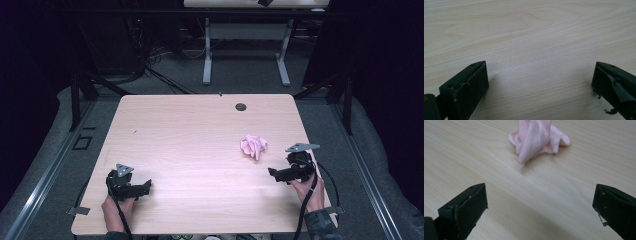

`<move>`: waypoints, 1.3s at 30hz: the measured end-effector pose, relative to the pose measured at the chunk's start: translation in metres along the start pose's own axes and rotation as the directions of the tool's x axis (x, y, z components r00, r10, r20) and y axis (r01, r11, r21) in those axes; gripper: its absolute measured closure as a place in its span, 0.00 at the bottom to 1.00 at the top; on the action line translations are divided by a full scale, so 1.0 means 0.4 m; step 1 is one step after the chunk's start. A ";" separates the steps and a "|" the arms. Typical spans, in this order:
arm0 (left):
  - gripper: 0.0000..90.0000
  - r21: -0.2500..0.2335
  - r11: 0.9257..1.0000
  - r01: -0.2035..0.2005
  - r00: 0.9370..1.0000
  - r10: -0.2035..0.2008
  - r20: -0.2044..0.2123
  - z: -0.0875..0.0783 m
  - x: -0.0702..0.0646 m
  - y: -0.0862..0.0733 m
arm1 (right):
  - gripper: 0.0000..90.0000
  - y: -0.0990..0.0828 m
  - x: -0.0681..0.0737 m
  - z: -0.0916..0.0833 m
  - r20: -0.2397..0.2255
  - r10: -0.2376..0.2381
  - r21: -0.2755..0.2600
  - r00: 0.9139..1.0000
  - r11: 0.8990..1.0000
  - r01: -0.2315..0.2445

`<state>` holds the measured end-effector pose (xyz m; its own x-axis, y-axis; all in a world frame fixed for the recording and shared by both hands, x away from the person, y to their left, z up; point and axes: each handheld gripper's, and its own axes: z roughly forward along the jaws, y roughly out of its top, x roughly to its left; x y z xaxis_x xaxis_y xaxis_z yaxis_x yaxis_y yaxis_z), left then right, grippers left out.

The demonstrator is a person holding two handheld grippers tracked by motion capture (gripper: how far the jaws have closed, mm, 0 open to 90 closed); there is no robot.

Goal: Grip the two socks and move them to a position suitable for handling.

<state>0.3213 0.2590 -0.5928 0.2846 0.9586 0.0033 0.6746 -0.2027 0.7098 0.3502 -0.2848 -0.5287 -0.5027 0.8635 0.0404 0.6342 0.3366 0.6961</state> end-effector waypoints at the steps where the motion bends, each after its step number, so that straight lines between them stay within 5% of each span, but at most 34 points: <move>1: 0.01 0.000 1.000 0.000 1.000 0.000 0.000 0.000 0.000 0.000 | 0.00 0.015 0.005 0.006 -0.001 -0.004 -0.004 1.000 1.000 0.004; 12: 0.01 0.000 1.000 0.001 1.000 -0.001 0.001 0.000 0.000 0.000 | 0.03 0.161 0.016 0.098 -0.049 -0.036 0.072 0.998 0.997 0.039; 14: 0.01 0.000 1.000 0.000 1.000 0.000 0.000 0.000 0.000 0.000 | 0.15 0.187 0.013 0.131 -0.066 -0.016 0.084 0.998 0.996 0.022; 23: 0.01 0.000 1.000 -0.001 1.000 0.001 0.001 0.000 0.000 0.000 | 0.32 0.230 0.012 0.211 -0.021 0.002 0.164 1.000 0.987 0.001; 28: 0.01 -0.001 1.000 -0.001 1.000 0.001 0.002 0.000 0.000 0.000 | 0.58 0.226 0.005 0.243 -0.002 0.047 0.209 0.999 0.977 -0.045; 33: 0.01 -0.001 1.000 -0.001 1.000 0.001 0.002 0.000 0.000 0.000 | 0.80 0.218 -0.007 0.231 -0.028 0.093 0.187 0.995 0.979 -0.086; 39: 0.01 -0.001 1.000 0.000 1.000 0.000 0.002 0.000 0.000 0.000 | 0.84 0.225 -0.005 0.155 -0.024 0.074 0.088 0.997 0.994 -0.072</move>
<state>0.3214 0.2590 -0.5928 0.2862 0.9582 0.0022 0.6738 -0.2029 0.7105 0.4448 -0.2327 -0.5105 -0.4681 0.8769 0.1094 0.7178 0.3051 0.6258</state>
